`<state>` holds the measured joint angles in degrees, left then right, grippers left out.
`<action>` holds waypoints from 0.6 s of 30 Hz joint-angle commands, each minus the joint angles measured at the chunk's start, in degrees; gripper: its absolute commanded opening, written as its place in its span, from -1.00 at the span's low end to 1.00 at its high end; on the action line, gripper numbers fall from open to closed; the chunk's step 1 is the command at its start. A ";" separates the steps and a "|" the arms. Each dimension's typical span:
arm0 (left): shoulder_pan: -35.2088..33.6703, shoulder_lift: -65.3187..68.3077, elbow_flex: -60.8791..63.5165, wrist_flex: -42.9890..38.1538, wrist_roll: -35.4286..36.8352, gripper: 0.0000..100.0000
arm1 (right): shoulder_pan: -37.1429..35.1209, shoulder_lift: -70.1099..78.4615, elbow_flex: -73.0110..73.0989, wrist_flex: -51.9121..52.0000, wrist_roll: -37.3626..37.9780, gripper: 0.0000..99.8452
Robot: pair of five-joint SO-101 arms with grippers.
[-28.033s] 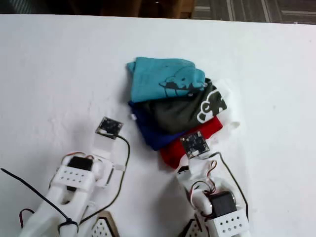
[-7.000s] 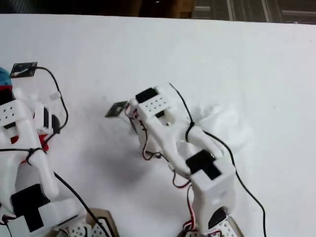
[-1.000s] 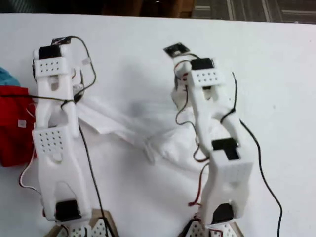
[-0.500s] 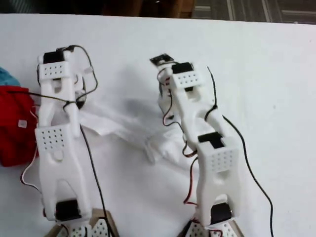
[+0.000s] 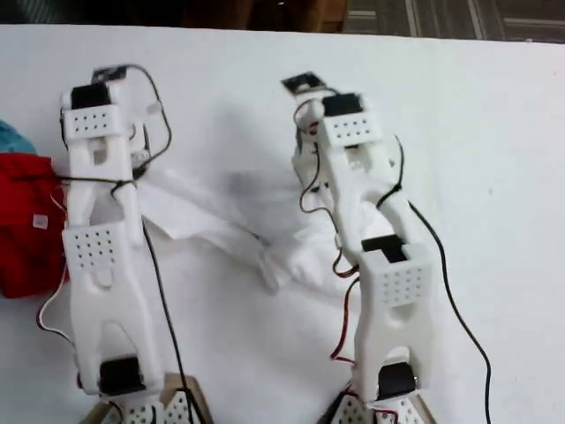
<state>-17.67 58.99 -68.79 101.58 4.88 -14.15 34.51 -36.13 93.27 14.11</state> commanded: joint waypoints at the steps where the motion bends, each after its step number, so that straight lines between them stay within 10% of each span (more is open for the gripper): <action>1: -0.97 -1.23 -8.84 1.05 -0.44 -0.95 | 1.45 -7.96 -9.67 4.62 -0.26 -0.96; 18: 2.64 -17.49 -10.51 1.05 -8.26 -0.95 | 1.71 -14.02 -21.98 7.69 0.09 -0.96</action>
<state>-15.56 45.98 -76.88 101.58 -2.86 -12.92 23.78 -57.49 100.13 14.11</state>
